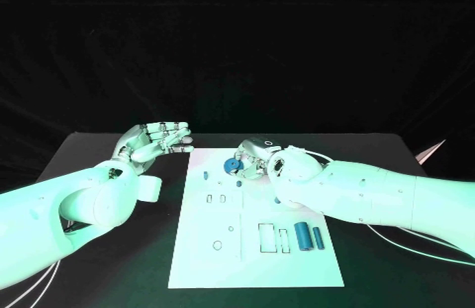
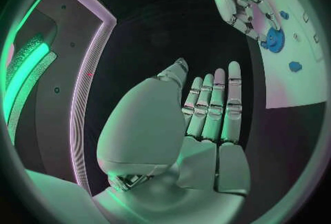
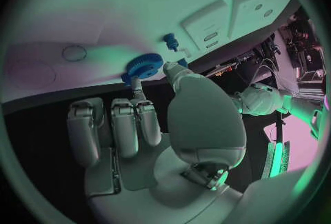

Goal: Assemble the parts on the task board

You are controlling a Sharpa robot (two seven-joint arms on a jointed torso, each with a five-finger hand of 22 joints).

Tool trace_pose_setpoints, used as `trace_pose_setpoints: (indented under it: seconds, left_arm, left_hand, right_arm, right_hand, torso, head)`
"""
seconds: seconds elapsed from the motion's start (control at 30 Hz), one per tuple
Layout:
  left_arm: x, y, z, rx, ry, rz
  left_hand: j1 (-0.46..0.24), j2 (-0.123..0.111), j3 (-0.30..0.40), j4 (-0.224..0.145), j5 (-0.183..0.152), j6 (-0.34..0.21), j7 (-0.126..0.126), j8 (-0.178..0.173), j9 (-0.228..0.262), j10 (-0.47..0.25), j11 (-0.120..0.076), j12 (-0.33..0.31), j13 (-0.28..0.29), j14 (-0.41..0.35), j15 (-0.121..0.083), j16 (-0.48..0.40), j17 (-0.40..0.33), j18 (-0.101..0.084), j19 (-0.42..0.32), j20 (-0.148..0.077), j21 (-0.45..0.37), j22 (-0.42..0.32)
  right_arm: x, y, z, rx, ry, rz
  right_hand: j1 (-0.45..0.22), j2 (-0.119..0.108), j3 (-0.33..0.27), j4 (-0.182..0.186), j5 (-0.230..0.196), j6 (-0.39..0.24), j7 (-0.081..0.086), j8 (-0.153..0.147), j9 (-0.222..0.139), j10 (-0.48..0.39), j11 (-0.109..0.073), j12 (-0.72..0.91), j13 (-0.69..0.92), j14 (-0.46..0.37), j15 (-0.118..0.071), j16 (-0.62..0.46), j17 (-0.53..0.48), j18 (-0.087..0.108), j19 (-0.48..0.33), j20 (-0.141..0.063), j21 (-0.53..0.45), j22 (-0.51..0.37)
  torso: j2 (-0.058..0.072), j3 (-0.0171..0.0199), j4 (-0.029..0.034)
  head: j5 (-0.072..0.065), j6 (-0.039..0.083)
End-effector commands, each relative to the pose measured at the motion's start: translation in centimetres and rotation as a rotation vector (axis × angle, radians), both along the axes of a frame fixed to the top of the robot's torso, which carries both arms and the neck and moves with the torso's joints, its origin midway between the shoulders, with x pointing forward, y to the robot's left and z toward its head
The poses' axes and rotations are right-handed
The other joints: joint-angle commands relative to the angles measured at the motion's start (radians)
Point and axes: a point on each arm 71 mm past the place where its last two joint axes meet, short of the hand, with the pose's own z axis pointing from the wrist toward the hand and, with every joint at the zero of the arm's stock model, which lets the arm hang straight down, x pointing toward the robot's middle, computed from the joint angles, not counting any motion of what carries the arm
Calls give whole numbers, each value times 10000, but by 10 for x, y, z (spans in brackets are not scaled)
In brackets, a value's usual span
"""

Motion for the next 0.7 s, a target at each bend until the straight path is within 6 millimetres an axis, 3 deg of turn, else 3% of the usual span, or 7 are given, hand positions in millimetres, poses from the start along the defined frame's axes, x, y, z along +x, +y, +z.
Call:
trace_pose_setpoints:
  seconds: [0.03,0.4,0.53,0.7]
  left_arm:
    - [0,-2,1,-94,-57,-182]
    - [1,-1,1,-80,-57,-144]
    - [1,0,1,-71,-61,-116]
    - [2,1,0,-61,-74,-80]
  left_hand:
    - [57,-38,-16,-60,-60,-50,-1,32,12,90,10,-31,-11,-54,18,-35,8,84,-82,-11,33,8]
    - [57,-38,-16,-60,-60,-50,-1,32,12,90,10,-31,-11,-54,18,-35,8,84,-82,-11,33,8]
    - [57,-38,-16,-60,-60,-50,-1,32,12,90,10,-31,-11,-54,18,-35,8,84,-82,-11,33,8]
    - [53,-40,-15,-70,-59,-63,4,27,9,75,15,-40,-14,-61,21,-46,31,83,-102,-10,55,20]
  right_arm:
    - [-1,0,-4,-68,533,85]
    - [-1,-10,-2,193,249,-97]
    - [-6,-20,5,743,-283,-106]
    - [-13,-44,20,1521,-470,-247]
  right_hand:
    - [-62,-10,-36,-4,27,71,20,-59,0,975,33,13,2557,1020,57,54,2523,-68,1082,66,46,2628]
    - [-99,24,-66,-7,30,62,22,-76,0,980,35,19,2562,1019,57,53,2521,-68,1082,66,46,2628]
    - [154,99,26,-140,38,91,13,-103,16,997,25,38,2580,1021,50,55,2527,-68,1082,61,46,2628]
    - [601,-62,88,-371,25,128,12,-162,39,960,21,-6,2542,997,43,27,2417,-68,1082,54,46,2628]
  torso:
    - [-5,-4,6]
    - [-4,1,-12]
    - [-16,14,-12]
    - [-37,27,-59]
  head:
    - [-36,28]
    - [-50,-10]
    - [-17,24]
    - [-57,135]
